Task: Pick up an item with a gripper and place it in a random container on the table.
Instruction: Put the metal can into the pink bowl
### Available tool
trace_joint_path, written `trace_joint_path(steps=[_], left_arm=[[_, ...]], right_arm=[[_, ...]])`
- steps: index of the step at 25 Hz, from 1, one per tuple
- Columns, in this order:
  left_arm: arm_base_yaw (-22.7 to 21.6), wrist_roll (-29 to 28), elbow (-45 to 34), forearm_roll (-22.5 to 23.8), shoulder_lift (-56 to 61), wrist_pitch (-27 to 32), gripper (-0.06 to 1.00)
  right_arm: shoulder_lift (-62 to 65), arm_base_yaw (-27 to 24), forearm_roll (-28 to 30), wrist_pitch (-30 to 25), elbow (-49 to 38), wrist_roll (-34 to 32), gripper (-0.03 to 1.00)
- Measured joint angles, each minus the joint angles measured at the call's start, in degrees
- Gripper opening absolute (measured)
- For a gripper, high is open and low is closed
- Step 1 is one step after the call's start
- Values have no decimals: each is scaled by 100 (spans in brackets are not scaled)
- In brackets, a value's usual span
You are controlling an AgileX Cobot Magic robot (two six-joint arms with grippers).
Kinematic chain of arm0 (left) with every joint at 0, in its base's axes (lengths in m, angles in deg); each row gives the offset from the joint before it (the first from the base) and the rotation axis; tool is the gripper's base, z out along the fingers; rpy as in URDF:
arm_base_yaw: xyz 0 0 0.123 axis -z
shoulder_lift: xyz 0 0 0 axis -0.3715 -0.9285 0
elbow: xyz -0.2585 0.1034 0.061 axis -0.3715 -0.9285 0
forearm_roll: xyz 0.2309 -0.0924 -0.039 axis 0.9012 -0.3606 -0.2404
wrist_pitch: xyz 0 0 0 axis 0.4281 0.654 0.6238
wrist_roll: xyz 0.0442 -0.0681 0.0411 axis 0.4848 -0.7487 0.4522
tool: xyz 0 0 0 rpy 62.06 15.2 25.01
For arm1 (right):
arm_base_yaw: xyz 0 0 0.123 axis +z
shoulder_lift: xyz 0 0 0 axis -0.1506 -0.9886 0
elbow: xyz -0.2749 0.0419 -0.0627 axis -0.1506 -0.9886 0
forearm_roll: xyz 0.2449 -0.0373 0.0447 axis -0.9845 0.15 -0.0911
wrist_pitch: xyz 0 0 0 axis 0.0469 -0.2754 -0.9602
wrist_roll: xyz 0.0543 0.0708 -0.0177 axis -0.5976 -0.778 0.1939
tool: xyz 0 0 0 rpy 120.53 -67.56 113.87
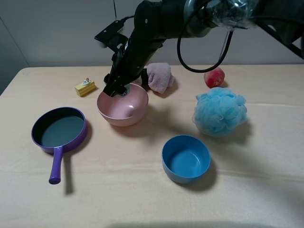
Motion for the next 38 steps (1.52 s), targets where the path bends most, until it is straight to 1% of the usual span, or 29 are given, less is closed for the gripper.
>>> trace_joint_path(steps=[12,19,21,29,38], left_arm=[[0,0,0,0,0,0,90],[0,0,0,0,0,0,90],[0,0,0,0,0,0,90],[0,0,0,0,0,0,90],[0,0,0,0,0,0,90]], right_arm=[[-538,0,-49,76,0,45,49],[-663,0,-56,581,-239,51,49],[-663,0,-51,628,-262,53,49],[-663,0,-51,621,-266,58,49],[-663,0,-51,455,-266,58,49]])
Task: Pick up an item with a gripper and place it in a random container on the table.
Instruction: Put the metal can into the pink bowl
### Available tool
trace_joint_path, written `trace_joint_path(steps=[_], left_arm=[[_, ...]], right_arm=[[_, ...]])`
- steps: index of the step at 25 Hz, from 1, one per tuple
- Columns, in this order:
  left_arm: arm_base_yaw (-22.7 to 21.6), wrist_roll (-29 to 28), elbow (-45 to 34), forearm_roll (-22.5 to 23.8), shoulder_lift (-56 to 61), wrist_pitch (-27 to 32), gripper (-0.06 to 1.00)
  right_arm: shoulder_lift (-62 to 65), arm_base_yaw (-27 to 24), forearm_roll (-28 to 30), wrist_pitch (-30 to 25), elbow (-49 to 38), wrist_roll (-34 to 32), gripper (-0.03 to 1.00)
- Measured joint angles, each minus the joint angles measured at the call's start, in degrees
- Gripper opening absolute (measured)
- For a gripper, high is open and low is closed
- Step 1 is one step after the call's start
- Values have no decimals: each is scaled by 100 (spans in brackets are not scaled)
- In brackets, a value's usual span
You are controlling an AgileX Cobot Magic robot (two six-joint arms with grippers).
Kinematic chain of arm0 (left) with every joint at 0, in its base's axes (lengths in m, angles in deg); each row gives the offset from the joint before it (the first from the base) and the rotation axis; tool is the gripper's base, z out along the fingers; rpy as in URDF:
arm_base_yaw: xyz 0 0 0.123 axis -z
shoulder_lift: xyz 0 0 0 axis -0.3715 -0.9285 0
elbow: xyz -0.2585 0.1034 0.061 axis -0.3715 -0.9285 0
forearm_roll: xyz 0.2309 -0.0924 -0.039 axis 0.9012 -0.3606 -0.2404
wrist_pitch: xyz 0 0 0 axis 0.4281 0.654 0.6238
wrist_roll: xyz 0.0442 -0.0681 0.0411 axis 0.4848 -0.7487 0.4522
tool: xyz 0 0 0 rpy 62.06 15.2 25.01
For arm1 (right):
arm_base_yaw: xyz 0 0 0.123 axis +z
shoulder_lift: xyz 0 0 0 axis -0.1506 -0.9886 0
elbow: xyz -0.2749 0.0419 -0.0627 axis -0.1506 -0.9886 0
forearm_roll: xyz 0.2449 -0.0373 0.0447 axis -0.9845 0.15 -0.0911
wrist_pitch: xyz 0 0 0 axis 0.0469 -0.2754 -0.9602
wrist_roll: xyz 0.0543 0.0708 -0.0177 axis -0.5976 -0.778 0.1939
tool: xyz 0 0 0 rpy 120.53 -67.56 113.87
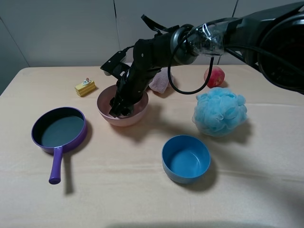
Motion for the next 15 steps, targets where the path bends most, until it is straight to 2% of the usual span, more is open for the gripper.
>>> trace_joint_path(steps=[15], left_arm=[[0,0,0,0,0,0,90]], right_arm=[[60,0,0,-7,0,0,49]])
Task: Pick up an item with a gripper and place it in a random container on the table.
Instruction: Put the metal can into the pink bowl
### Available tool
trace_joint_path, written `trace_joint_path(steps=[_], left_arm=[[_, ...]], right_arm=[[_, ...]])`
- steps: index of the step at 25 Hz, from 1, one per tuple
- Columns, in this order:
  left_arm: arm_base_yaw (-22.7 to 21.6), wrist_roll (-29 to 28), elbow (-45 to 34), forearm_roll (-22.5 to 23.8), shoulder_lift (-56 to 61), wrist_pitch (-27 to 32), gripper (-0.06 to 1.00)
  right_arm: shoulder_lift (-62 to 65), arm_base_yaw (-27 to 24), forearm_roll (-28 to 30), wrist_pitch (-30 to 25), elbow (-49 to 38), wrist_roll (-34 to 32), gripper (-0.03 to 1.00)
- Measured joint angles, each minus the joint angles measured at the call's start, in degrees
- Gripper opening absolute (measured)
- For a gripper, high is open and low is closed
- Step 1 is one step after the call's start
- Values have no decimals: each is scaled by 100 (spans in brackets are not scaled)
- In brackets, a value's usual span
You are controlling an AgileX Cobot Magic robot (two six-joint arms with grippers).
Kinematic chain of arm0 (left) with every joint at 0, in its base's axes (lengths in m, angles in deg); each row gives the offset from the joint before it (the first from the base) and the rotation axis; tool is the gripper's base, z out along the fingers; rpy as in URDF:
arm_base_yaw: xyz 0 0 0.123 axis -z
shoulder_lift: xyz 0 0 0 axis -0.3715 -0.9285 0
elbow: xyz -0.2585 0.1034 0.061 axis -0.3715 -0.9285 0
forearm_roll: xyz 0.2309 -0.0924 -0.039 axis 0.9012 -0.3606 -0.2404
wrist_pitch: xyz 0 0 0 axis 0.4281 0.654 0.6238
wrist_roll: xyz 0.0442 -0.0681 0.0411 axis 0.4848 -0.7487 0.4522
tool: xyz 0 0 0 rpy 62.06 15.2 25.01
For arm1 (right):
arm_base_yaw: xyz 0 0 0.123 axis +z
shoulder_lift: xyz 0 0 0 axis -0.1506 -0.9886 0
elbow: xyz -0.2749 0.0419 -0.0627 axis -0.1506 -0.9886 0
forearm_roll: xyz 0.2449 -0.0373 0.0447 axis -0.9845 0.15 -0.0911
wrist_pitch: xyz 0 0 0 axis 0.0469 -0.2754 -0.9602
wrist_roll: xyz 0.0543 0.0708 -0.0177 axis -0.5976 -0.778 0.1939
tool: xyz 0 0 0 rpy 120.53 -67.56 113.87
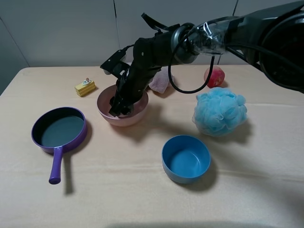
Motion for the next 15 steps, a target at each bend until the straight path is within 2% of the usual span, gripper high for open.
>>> trace_joint_path(steps=[11,15], left_arm=[[0,0,0,0,0,0,90],[0,0,0,0,0,0,90]], right_arm=[[113,0,5,15,0,0,49],[113,0,5,10,0,0,53]])
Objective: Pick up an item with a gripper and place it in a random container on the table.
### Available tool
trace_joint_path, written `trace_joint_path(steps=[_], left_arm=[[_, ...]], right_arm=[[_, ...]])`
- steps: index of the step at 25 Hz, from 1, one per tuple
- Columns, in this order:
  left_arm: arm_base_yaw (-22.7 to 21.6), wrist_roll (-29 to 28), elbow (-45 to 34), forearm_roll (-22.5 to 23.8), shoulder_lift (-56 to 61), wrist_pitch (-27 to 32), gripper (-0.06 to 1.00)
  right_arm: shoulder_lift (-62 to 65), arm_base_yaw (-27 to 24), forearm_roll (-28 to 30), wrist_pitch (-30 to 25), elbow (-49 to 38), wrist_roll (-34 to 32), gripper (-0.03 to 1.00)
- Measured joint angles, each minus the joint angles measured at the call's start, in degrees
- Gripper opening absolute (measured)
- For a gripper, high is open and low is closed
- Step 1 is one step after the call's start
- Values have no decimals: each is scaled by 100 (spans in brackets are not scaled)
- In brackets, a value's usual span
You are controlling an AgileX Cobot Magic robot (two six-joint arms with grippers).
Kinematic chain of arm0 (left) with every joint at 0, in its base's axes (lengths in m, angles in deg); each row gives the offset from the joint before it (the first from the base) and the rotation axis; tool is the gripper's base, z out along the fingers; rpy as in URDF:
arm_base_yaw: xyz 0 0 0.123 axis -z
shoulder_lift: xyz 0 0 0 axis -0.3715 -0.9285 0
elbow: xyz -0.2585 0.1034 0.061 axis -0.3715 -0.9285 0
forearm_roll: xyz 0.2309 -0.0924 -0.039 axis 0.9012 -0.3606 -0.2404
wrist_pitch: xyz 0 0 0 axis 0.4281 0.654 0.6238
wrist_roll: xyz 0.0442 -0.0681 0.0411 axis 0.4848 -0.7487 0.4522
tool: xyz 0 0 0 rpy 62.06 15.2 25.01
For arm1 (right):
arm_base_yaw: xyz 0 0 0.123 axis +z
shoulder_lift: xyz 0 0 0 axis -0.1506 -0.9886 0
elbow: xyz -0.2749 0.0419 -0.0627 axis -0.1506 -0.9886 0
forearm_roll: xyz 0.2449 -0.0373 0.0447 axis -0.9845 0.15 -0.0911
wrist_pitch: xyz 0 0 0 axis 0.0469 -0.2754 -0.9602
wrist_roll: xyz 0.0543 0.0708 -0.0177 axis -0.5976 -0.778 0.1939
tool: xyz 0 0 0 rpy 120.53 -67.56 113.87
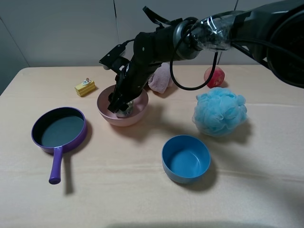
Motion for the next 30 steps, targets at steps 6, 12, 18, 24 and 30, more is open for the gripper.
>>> trace_joint_path(steps=[6,12,18,24,30], left_arm=[[0,0,0,0,0,0,90],[0,0,0,0,0,0,90],[0,0,0,0,0,0,90],[0,0,0,0,0,0,90],[0,0,0,0,0,0,90]], right_arm=[[8,0,0,-5,0,0,63],[103,0,0,-186,0,-12,64],[393,0,76,-433,0,-17,68],[813,0,442,-833,0,-487,69],[1218,0,987,-1316,0,-1126,69]])
